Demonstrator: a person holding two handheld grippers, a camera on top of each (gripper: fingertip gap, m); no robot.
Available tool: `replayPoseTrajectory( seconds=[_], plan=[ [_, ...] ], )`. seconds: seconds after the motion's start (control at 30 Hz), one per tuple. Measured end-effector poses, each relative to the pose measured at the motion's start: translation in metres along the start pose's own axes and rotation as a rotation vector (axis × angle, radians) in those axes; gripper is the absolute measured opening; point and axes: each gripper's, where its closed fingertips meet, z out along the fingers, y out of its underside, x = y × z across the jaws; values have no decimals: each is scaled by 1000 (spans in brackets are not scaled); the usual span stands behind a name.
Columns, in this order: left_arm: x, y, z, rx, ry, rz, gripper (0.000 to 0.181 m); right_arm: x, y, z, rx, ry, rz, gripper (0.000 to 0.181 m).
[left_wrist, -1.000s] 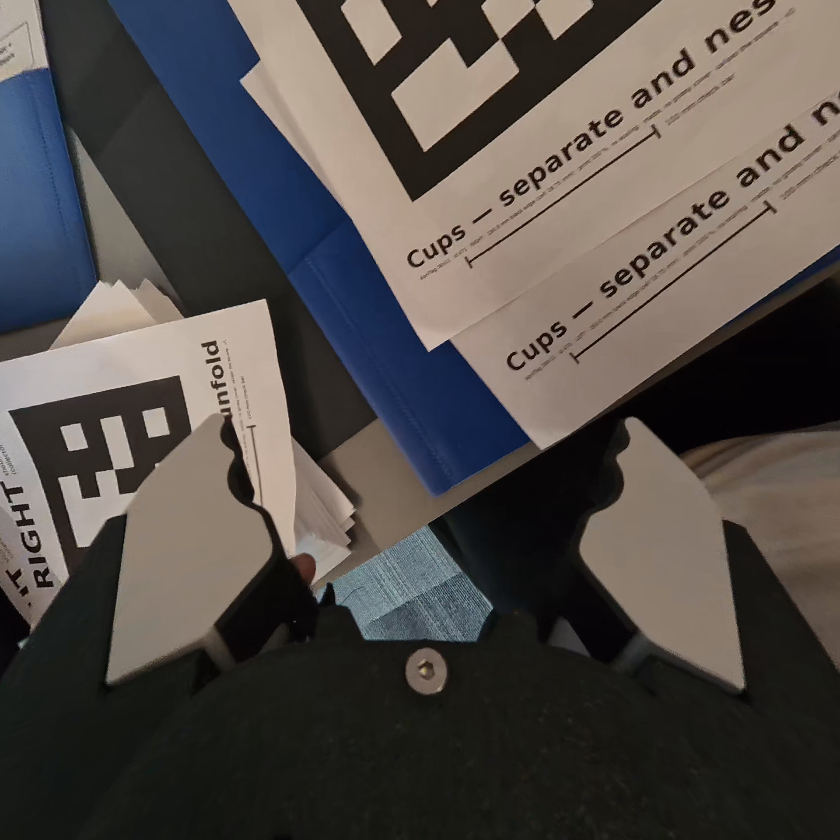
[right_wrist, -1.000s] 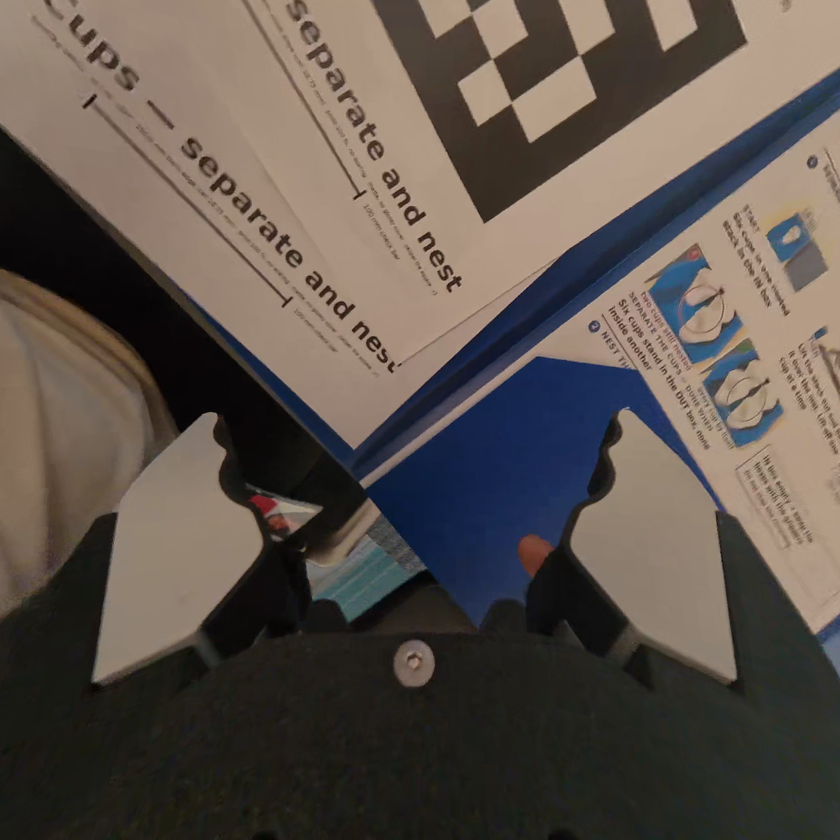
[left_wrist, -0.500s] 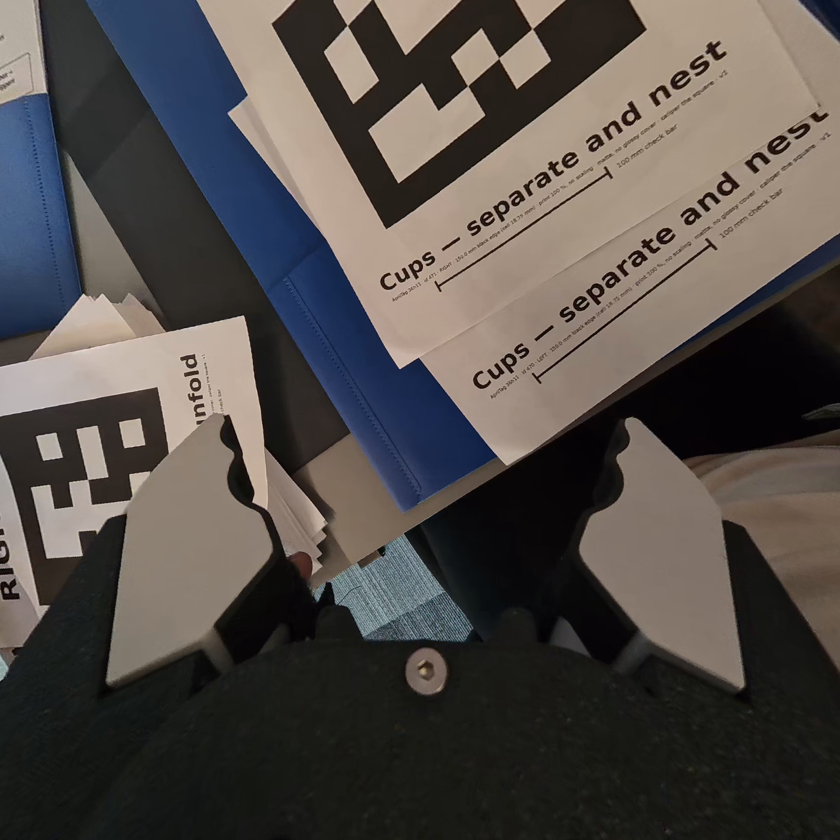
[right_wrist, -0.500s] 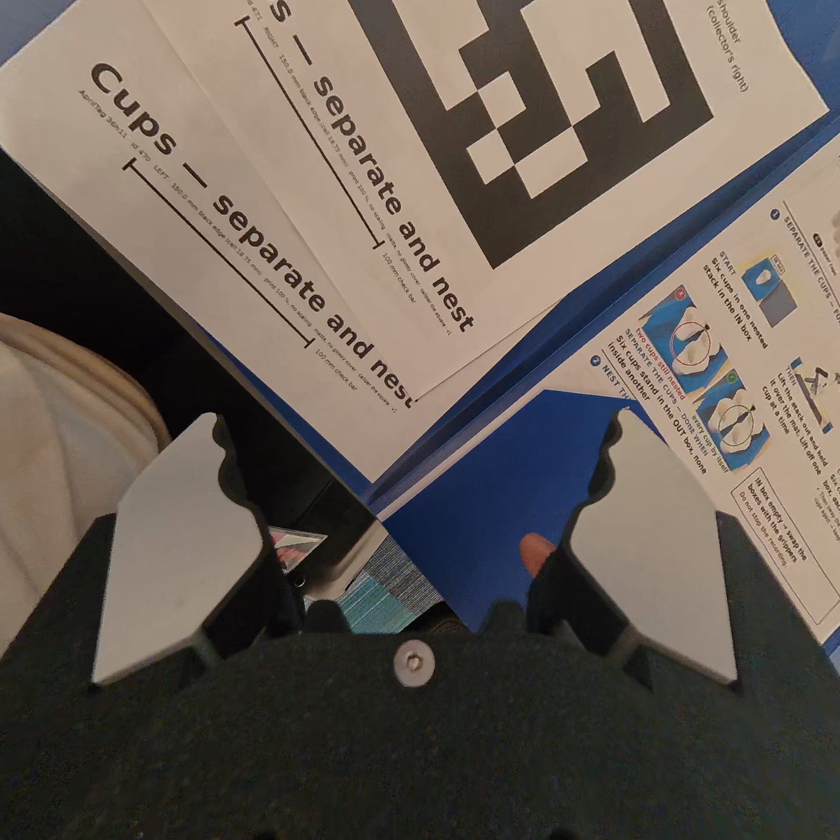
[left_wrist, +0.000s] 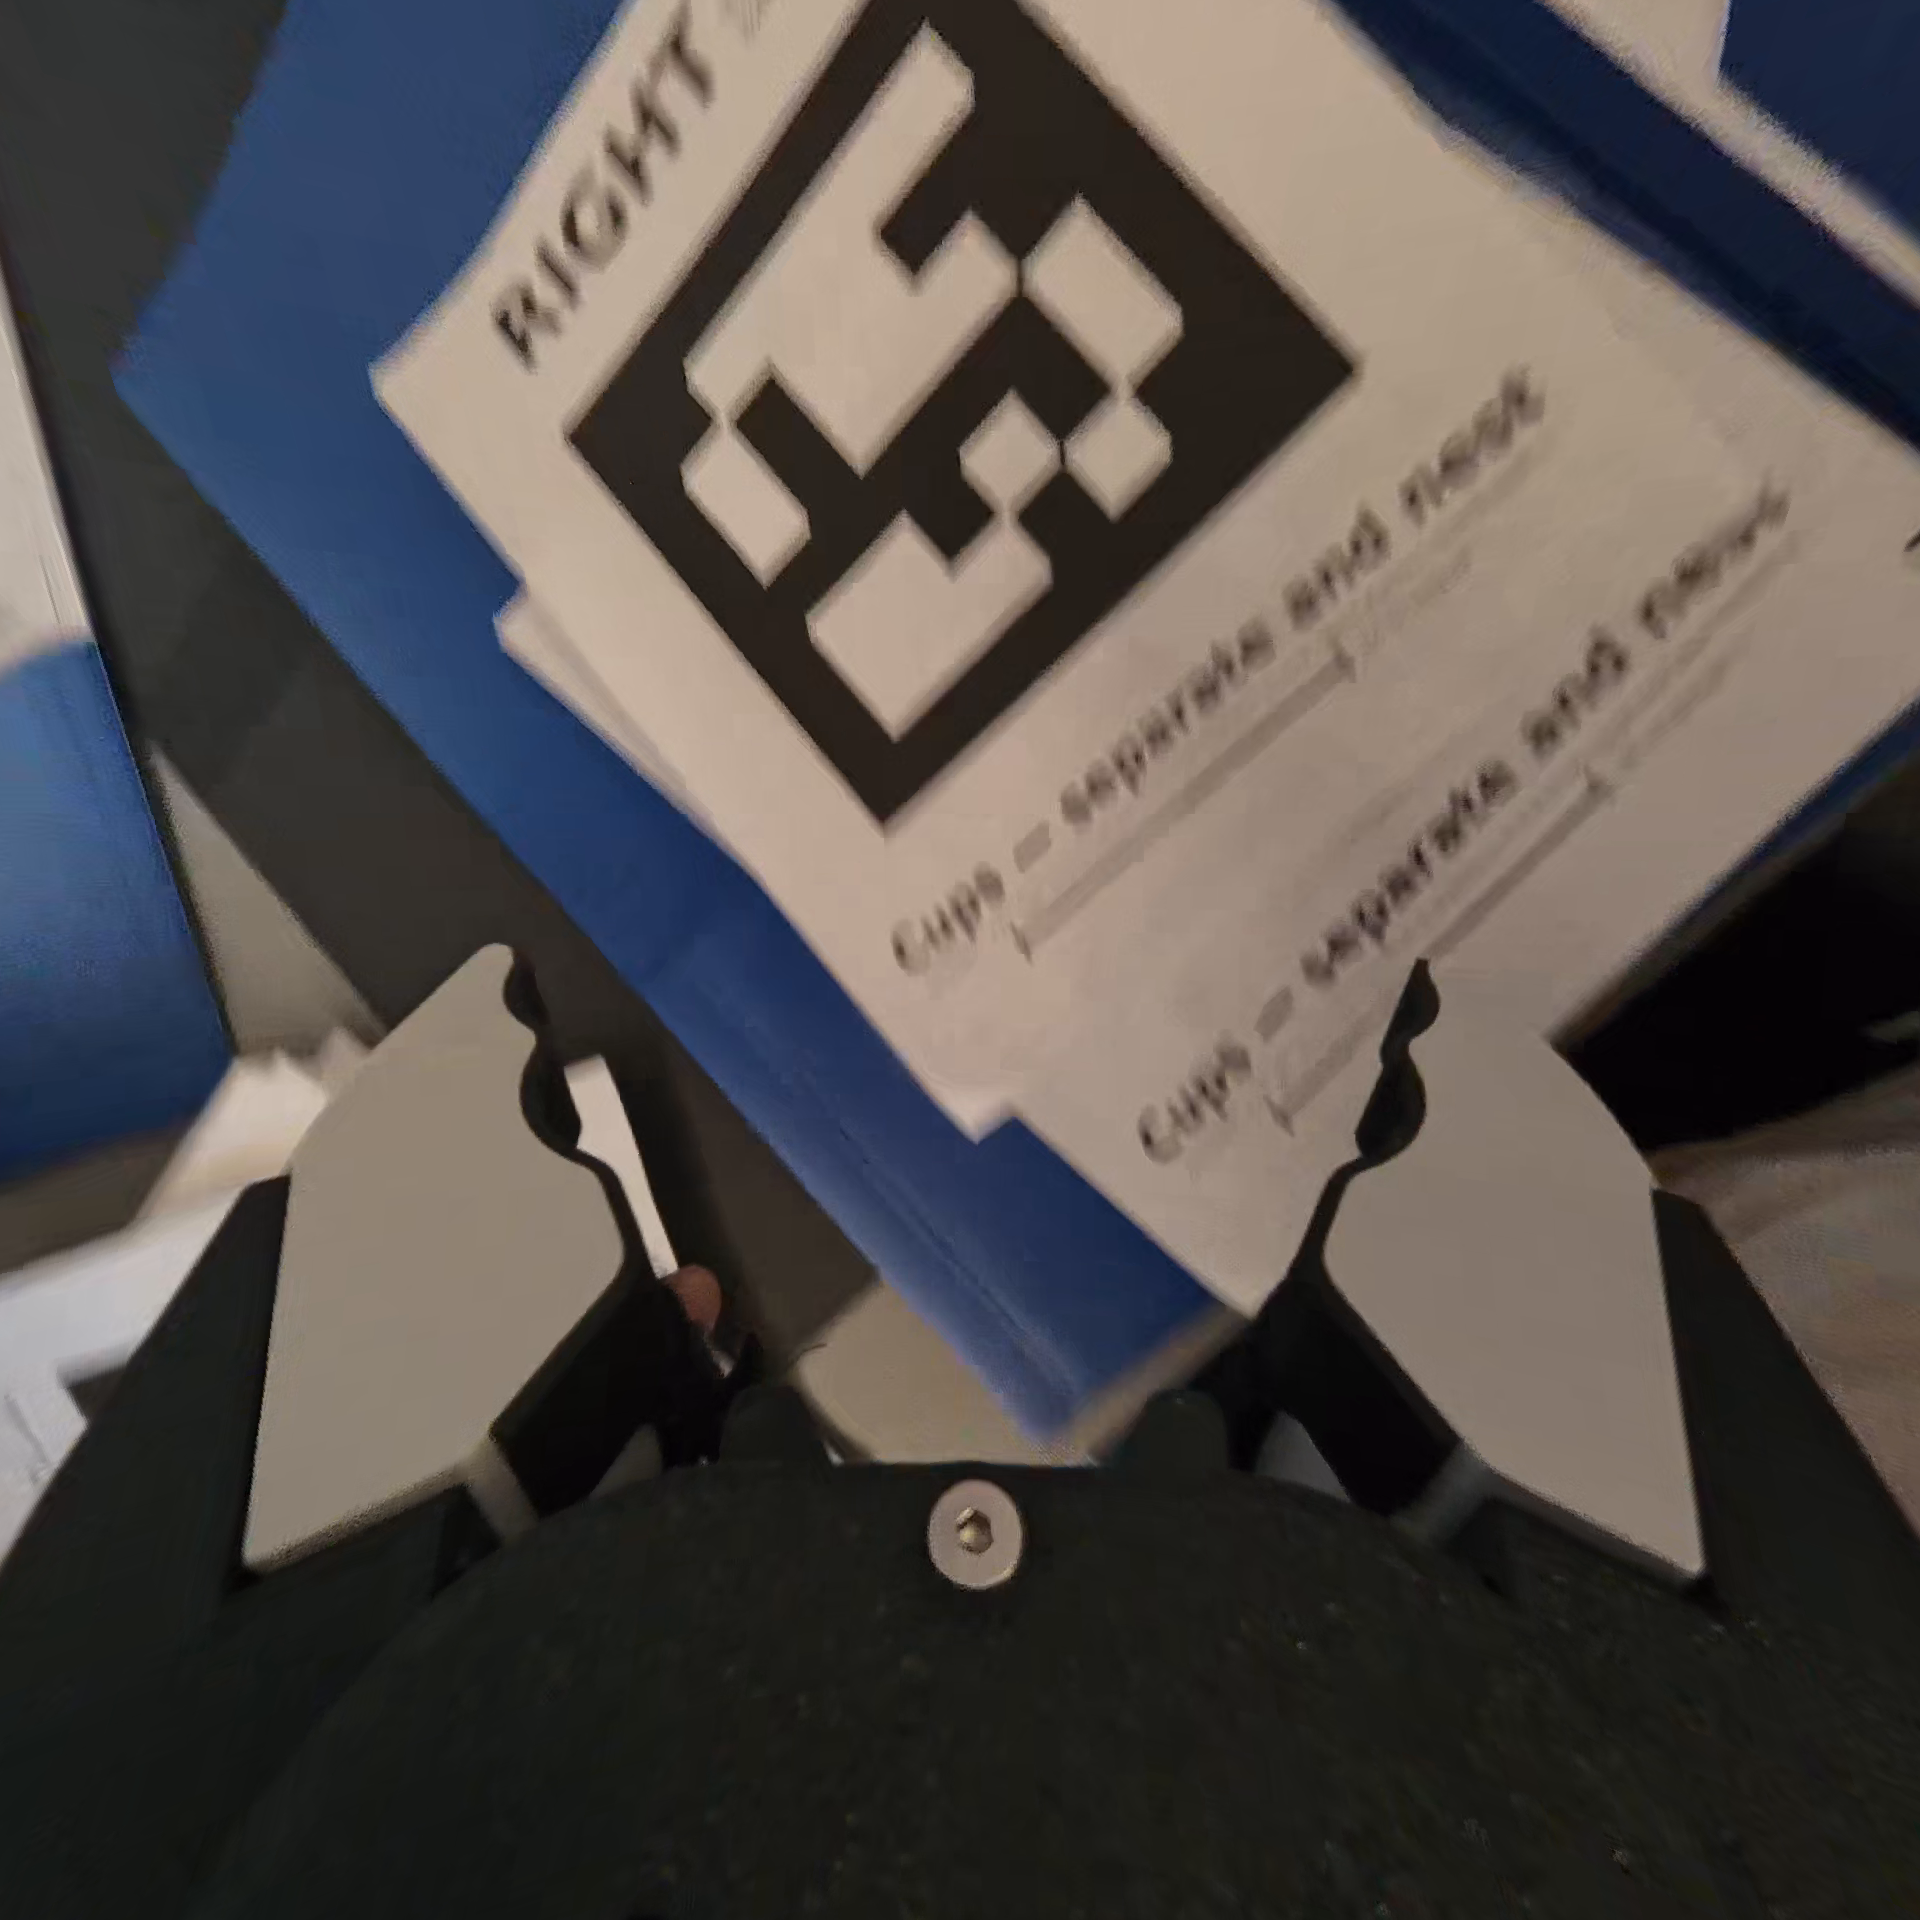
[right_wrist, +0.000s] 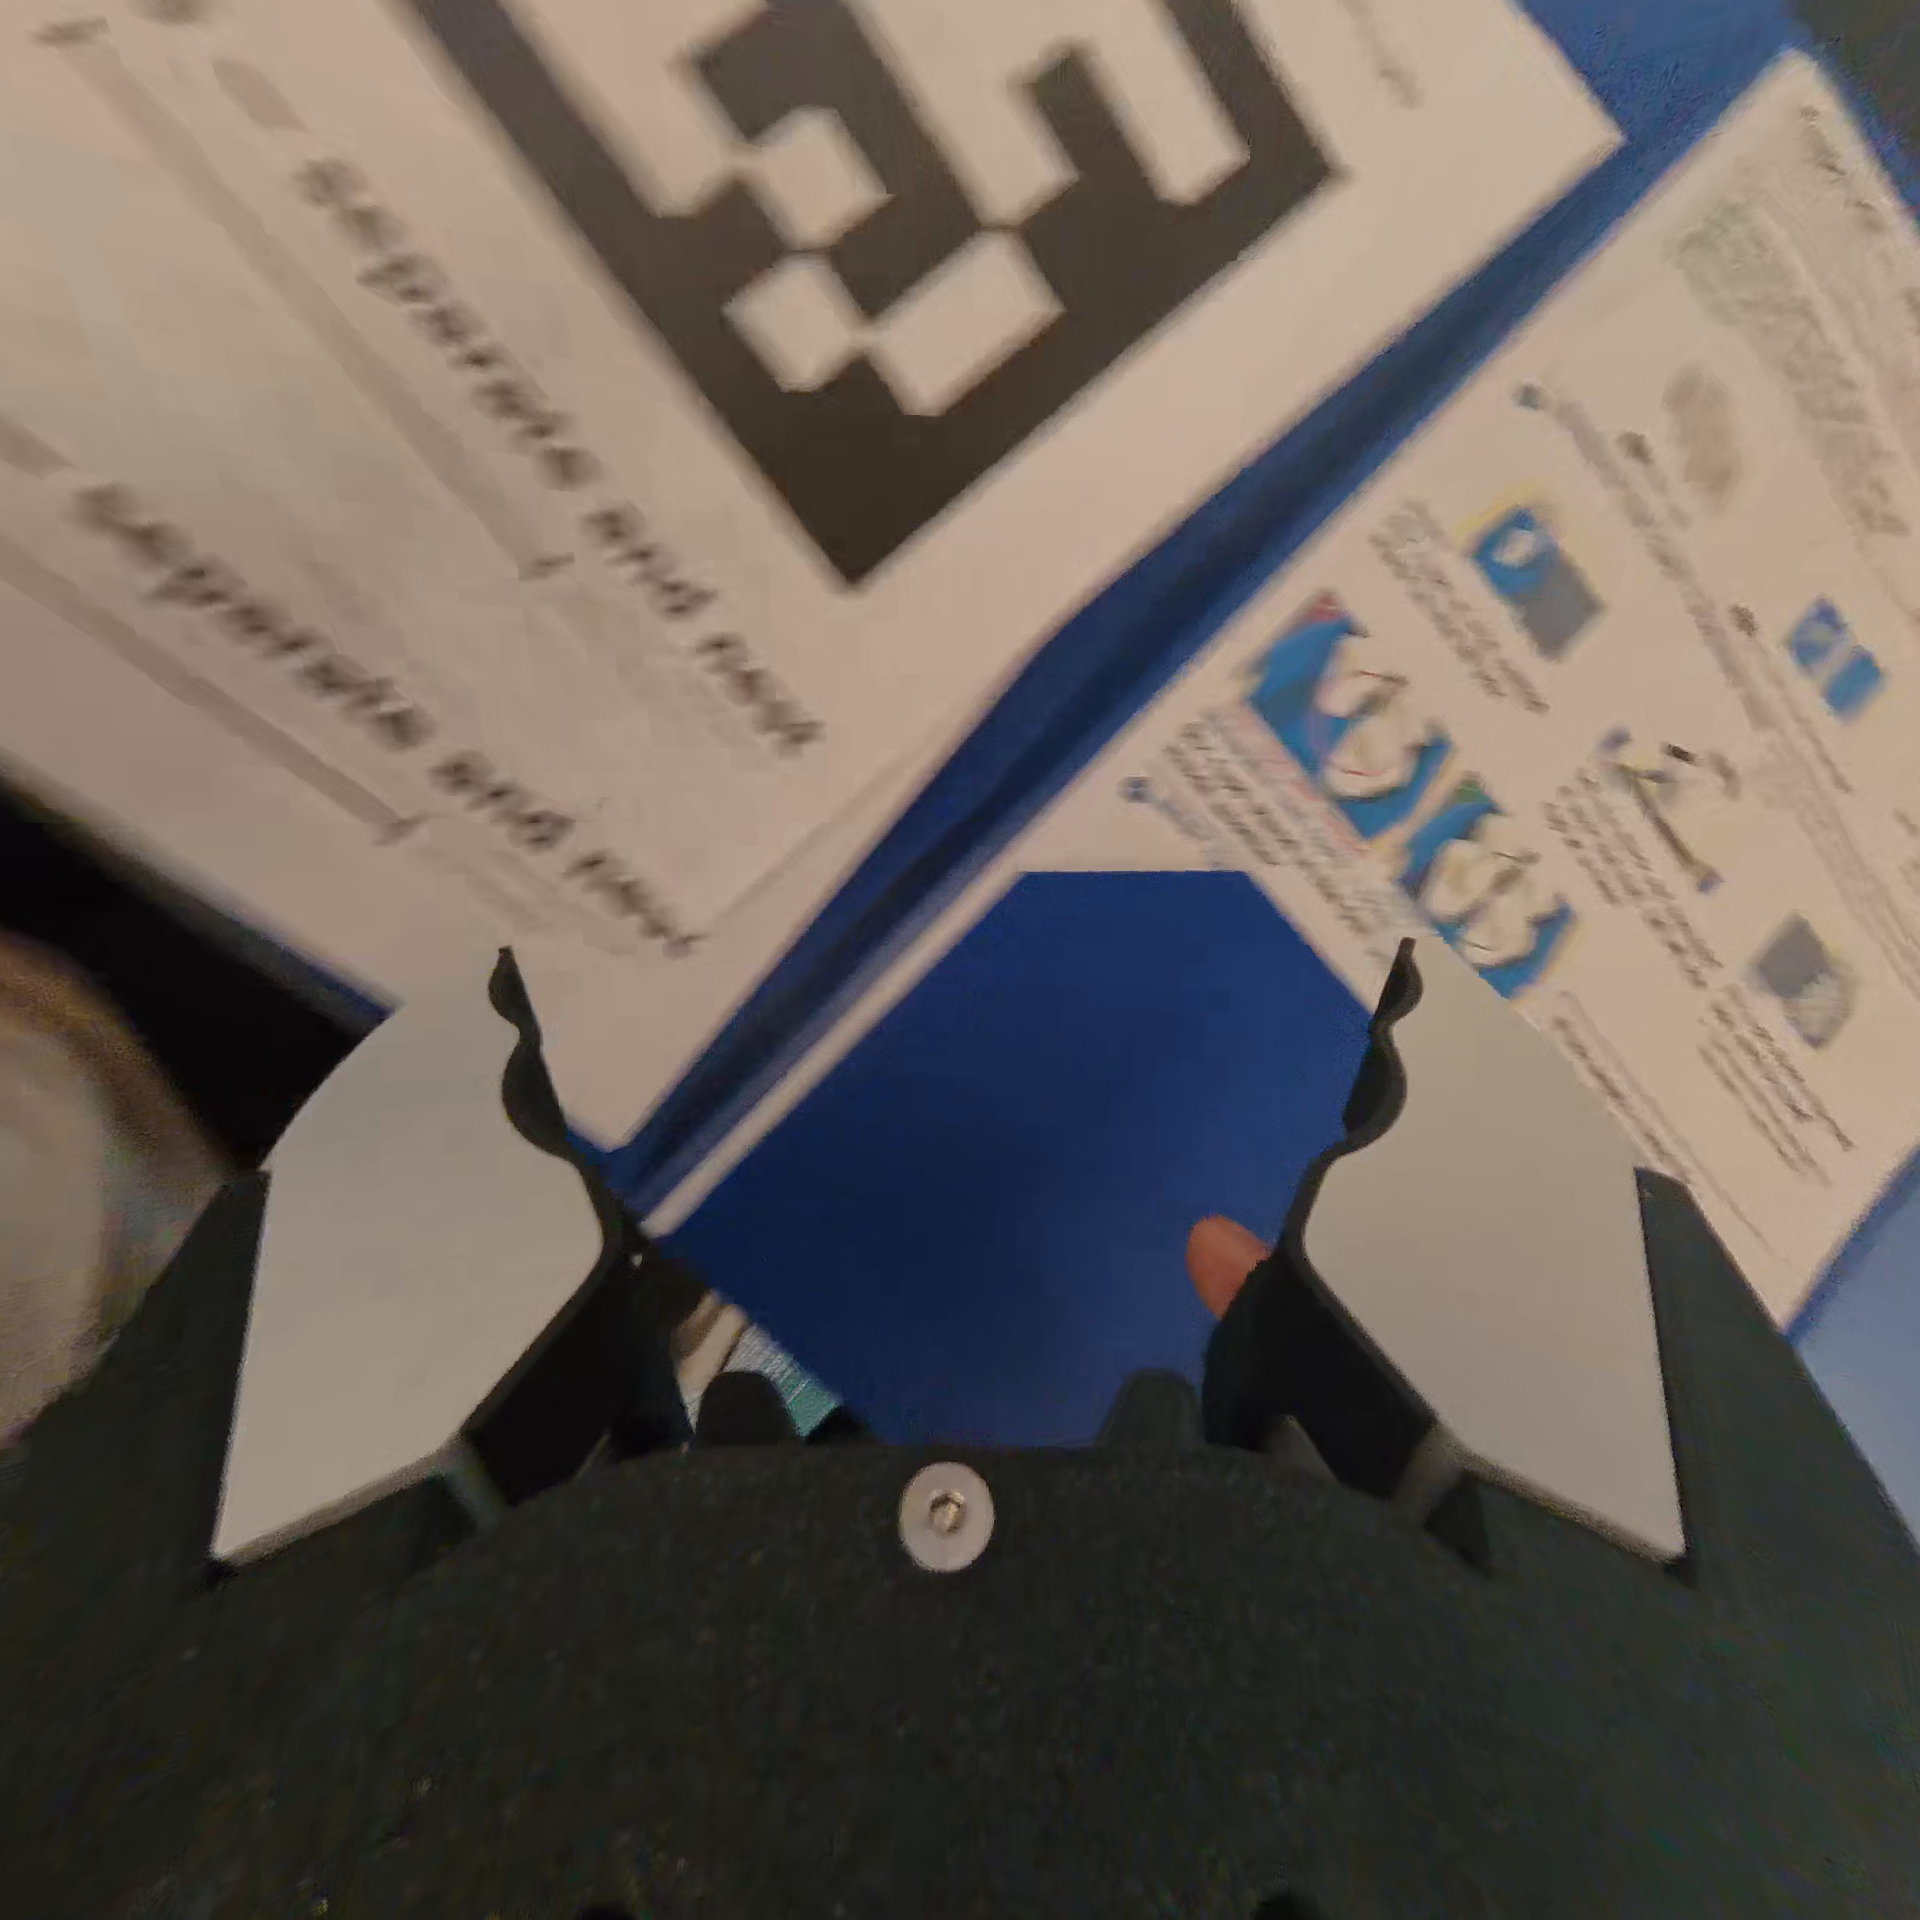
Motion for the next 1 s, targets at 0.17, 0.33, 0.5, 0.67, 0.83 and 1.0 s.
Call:
replayPoseTrajectory(
  seconds=[0.17,0.33,0.5,0.67,0.83,1.0],
  plan=[
    [-41,-118,55,119,-10,22,147,121,2,18,-51,165,192,146],
    [-41,-202,103,126,57,-33,147,201,7,41,-109,186,346,147],
    [-31,-234,136,112,52,-57,147,226,9,55,-121,191,400,146],
    [-22,-239,146,117,65,-66,147,225,17,62,-135,189,397,147],
    [-22,-238,149,115,66,-66,147,224,16,60,-121,193,392,146],
    [-23,-239,146,125,63,-63,147,224,11,57,-109,204,389,146]
  ],
)
